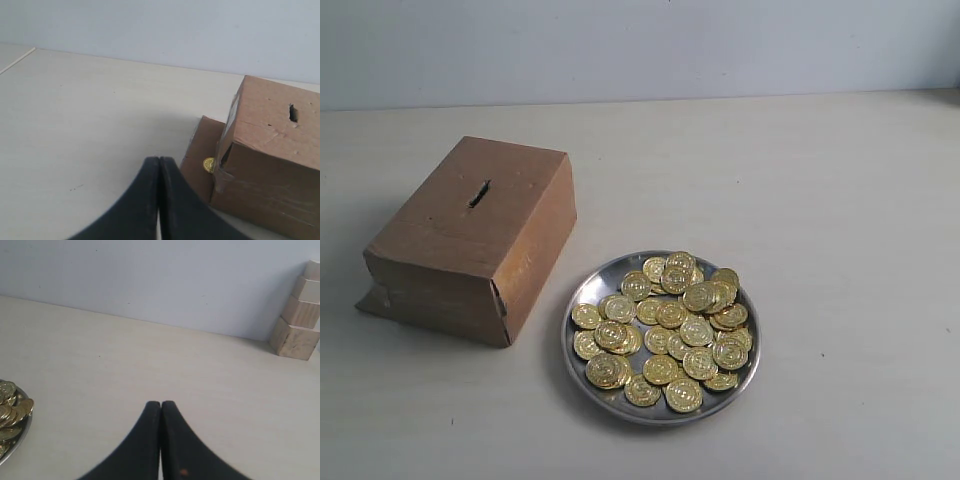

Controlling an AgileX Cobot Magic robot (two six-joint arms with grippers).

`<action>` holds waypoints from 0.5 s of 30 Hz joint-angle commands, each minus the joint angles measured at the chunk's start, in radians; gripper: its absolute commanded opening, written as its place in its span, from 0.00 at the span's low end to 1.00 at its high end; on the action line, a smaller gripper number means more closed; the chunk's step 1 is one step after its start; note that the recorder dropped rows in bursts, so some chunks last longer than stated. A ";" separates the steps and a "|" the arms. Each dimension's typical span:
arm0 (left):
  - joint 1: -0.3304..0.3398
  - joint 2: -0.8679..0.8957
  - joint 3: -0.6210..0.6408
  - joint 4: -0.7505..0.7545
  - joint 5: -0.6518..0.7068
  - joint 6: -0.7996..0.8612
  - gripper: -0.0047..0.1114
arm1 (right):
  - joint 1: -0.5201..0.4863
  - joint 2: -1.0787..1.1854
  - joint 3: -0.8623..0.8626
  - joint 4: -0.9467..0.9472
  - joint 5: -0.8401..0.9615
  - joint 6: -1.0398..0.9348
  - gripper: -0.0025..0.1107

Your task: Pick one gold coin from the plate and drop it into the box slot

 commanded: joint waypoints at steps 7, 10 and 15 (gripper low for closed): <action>0.001 -0.004 0.002 -0.002 -0.017 0.000 0.04 | -0.006 -0.004 0.004 0.025 -0.065 0.001 0.02; 0.001 -0.004 0.002 -0.002 -0.017 0.000 0.04 | -0.006 -0.004 0.004 0.025 -0.061 0.001 0.02; 0.001 -0.004 0.002 -0.002 -0.017 0.000 0.04 | -0.006 -0.004 0.004 0.025 -0.066 -0.002 0.02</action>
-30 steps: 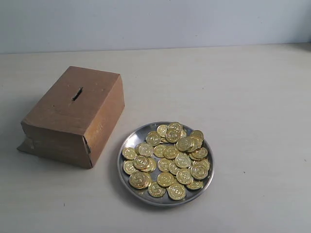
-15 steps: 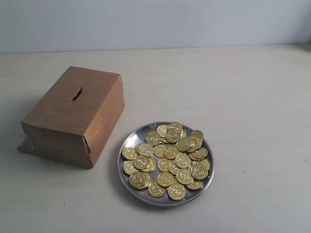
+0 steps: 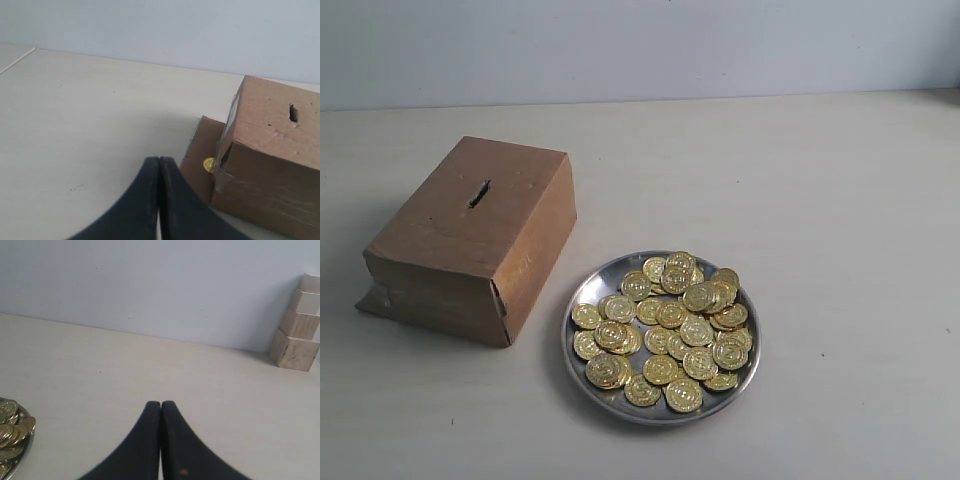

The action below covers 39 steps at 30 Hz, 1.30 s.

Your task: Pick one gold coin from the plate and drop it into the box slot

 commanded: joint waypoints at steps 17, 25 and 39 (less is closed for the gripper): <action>0.001 -0.004 0.002 -0.002 -0.017 0.000 0.04 | -0.006 -0.004 0.004 0.208 -0.142 0.154 0.02; 0.001 -0.004 0.002 -0.002 -0.017 0.000 0.04 | -0.006 -0.004 0.004 0.210 -0.137 0.154 0.02; 0.001 -0.004 0.002 -0.002 -0.017 0.000 0.04 | -0.006 -0.004 0.004 0.282 -0.248 0.342 0.02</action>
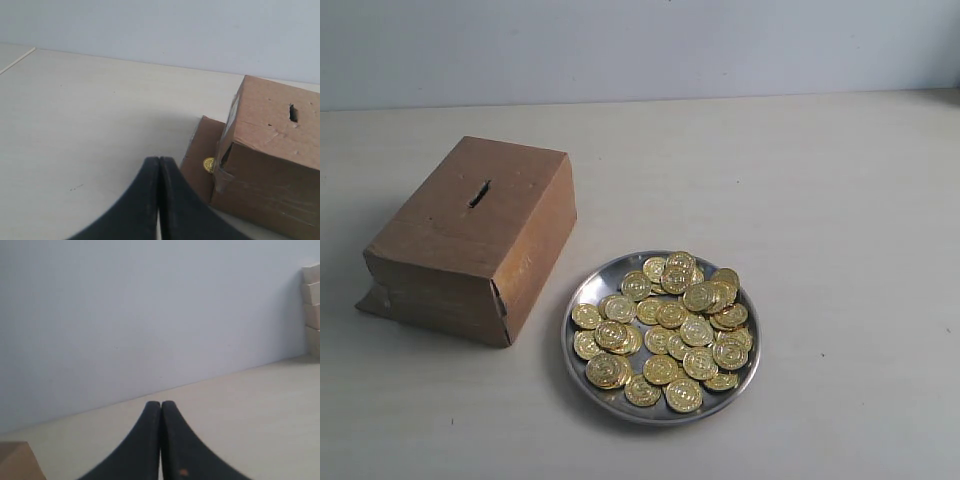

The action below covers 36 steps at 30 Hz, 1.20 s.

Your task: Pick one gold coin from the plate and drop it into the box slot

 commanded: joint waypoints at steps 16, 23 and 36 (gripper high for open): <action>0.001 -0.004 0.002 -0.002 -0.017 0.000 0.04 | -0.006 -0.004 0.004 0.092 -0.092 0.239 0.02; 0.001 -0.004 0.002 -0.002 -0.017 0.000 0.04 | -0.006 -0.004 -0.047 0.090 -0.076 0.193 0.02; 0.001 -0.004 0.002 -0.002 -0.017 0.000 0.04 | -0.006 0.246 -0.370 0.196 0.397 -0.471 0.02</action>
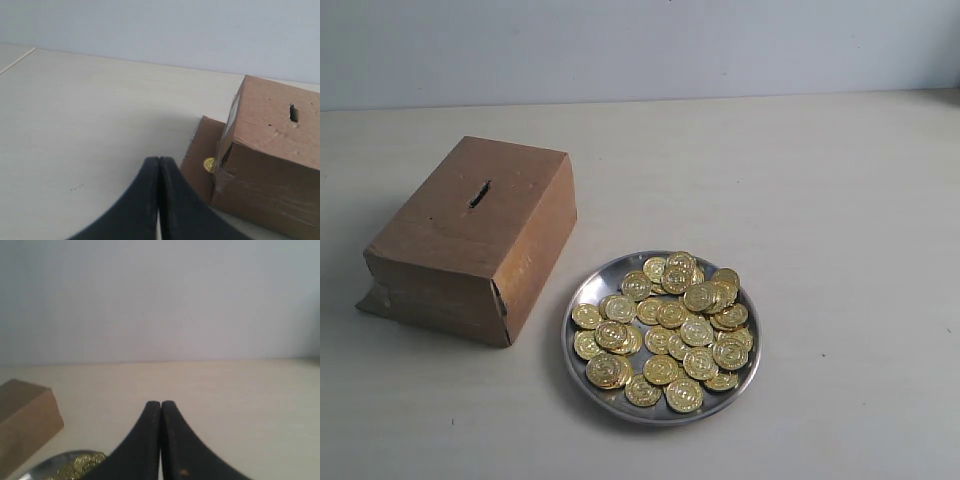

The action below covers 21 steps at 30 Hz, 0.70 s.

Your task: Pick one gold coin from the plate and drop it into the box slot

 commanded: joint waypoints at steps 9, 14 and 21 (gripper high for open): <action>0.001 -0.004 0.002 -0.002 -0.017 0.000 0.04 | 0.165 0.240 -0.151 0.051 0.170 -0.453 0.02; 0.001 -0.004 0.002 -0.002 -0.017 0.000 0.04 | 0.249 0.349 -0.196 0.040 0.211 -0.453 0.02; 0.001 -0.004 0.002 -0.002 -0.017 0.000 0.04 | 0.341 0.460 -0.254 0.010 0.292 -0.446 0.02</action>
